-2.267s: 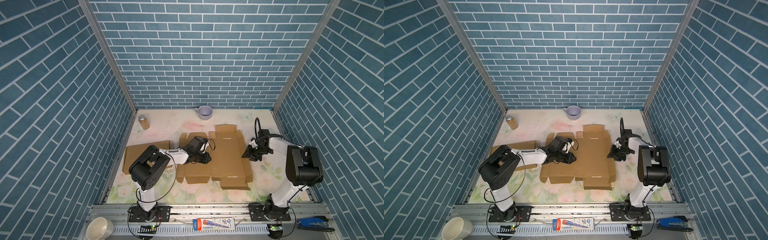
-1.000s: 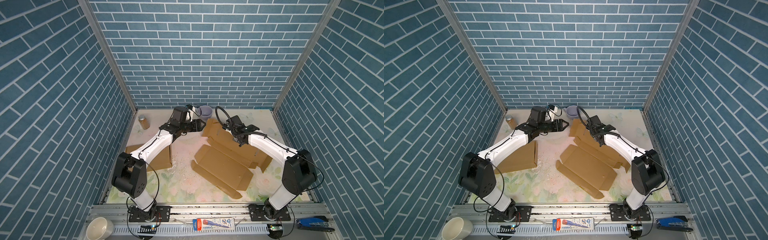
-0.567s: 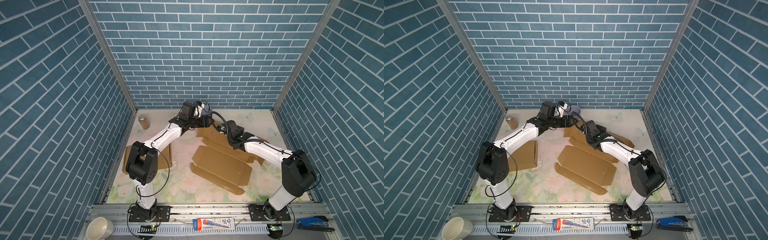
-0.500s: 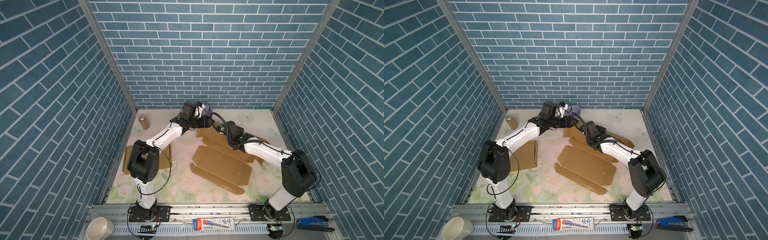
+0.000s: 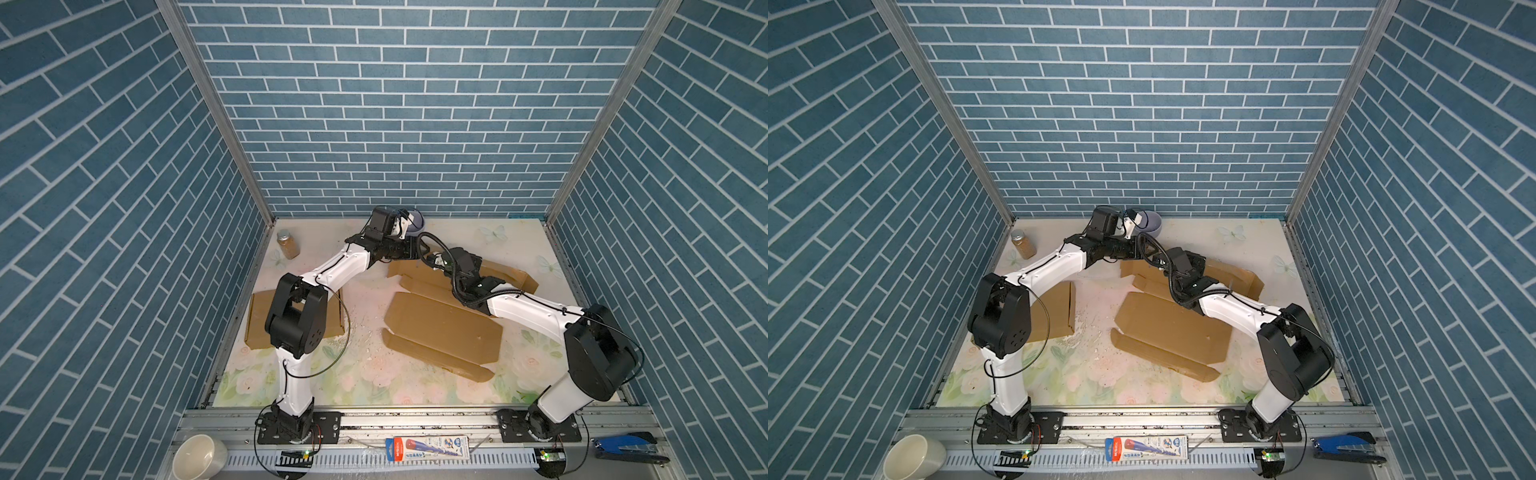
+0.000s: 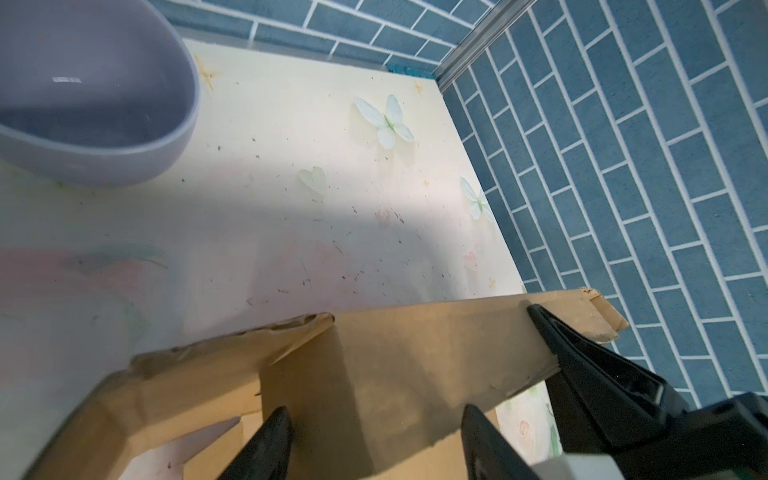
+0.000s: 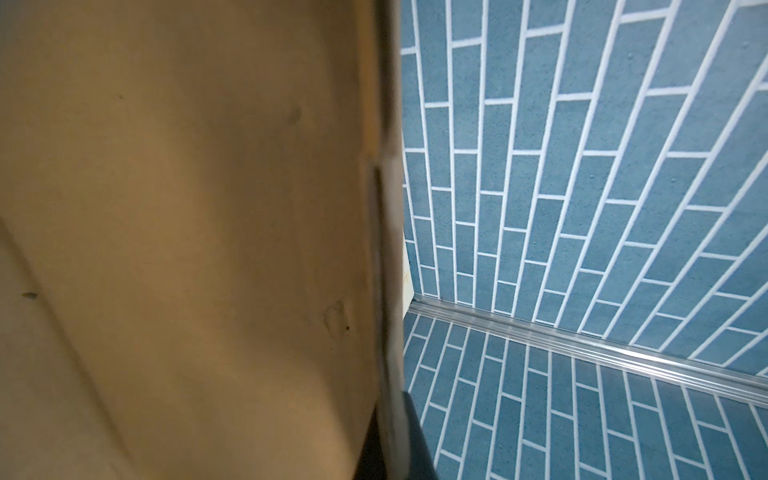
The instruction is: Fold the paper box
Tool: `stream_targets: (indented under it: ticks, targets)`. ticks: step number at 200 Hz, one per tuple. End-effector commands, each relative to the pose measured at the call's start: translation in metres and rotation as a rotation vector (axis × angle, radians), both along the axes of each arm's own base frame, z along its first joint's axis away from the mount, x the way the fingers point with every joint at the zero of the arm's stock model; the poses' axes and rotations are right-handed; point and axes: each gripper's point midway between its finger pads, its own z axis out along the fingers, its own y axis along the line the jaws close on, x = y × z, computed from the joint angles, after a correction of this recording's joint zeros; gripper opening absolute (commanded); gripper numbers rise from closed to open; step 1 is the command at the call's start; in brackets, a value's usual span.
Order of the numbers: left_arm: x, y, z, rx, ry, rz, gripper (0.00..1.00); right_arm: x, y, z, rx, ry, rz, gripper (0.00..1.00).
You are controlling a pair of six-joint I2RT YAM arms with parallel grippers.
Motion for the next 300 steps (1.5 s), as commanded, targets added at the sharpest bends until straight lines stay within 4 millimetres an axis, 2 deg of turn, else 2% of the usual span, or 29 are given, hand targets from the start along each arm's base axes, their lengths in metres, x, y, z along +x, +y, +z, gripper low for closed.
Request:
stream_targets:
  ticks: [1, 18, 38, 73, 88, 100, 115, 125, 144, 168, 193, 211, 238, 259, 284, 300]
  targets:
    - [-0.021, -0.017, 0.002, -0.06, 0.024, -0.063, 0.6, -0.004, 0.009, -0.004, -0.022, -0.027, 0.022, 0.0]
    - [-0.026, -0.012, 0.001, -0.049, 0.019, -0.066, 0.58, -0.004, 0.012, -0.011, -0.034, -0.031, 0.03, 0.0]
    - [-0.017, 0.017, -0.001, -0.02, 0.03, -0.006, 0.57, -0.005, 0.01, -0.019, -0.051, -0.034, 0.038, 0.0]
    - [-0.012, 0.075, 0.034, 0.006, -0.067, 0.059, 0.59, -0.01, 0.009, -0.02, -0.052, -0.055, 0.075, 0.0]
    - [-0.01, 0.099, 0.042, 0.013, -0.101, 0.09, 0.6, -0.011, 0.011, -0.018, -0.049, -0.067, 0.098, 0.0]
    - [-0.003, 0.122, 0.034, 0.063, -0.119, 0.141, 0.59, -0.012, 0.012, -0.018, -0.05, -0.073, 0.113, 0.0]
    - [0.008, 0.146, 0.011, 0.162, -0.112, 0.197, 0.58, -0.012, 0.013, -0.018, -0.05, -0.084, 0.127, 0.0]
    - [0.015, 0.153, -0.007, 0.207, -0.086, 0.209, 0.57, -0.013, 0.014, -0.02, -0.047, -0.079, 0.14, 0.0]
    - [0.026, 0.147, -0.031, 0.244, -0.051, 0.186, 0.56, -0.016, 0.015, -0.021, -0.032, -0.084, 0.156, 0.0]
    - [0.036, 0.132, -0.05, 0.276, -0.062, 0.128, 0.58, -0.019, 0.016, -0.02, -0.012, -0.098, 0.173, 0.0]
    - [0.033, 0.109, -0.068, 0.274, -0.069, 0.015, 0.59, -0.022, 0.016, -0.018, 0.008, -0.115, 0.187, 0.0]
    - [0.02, 0.097, -0.075, 0.269, -0.072, -0.071, 0.59, -0.024, 0.017, -0.015, 0.019, -0.127, 0.2, 0.0]
    - [-0.001, 0.092, -0.061, 0.217, -0.094, -0.142, 0.59, -0.026, 0.014, -0.016, 0.018, -0.125, 0.203, 0.0]
    - [-0.025, 0.088, -0.056, 0.186, -0.083, -0.203, 0.6, -0.027, 0.013, -0.015, 0.022, -0.129, 0.197, 0.0]
    - [-0.051, 0.078, -0.067, 0.203, -0.048, -0.27, 0.62, -0.028, 0.012, -0.014, 0.027, -0.13, 0.197, 0.0]
    - [-0.061, 0.072, -0.076, 0.213, -0.023, -0.294, 0.63, -0.028, 0.013, -0.015, 0.025, -0.129, 0.197, 0.0]
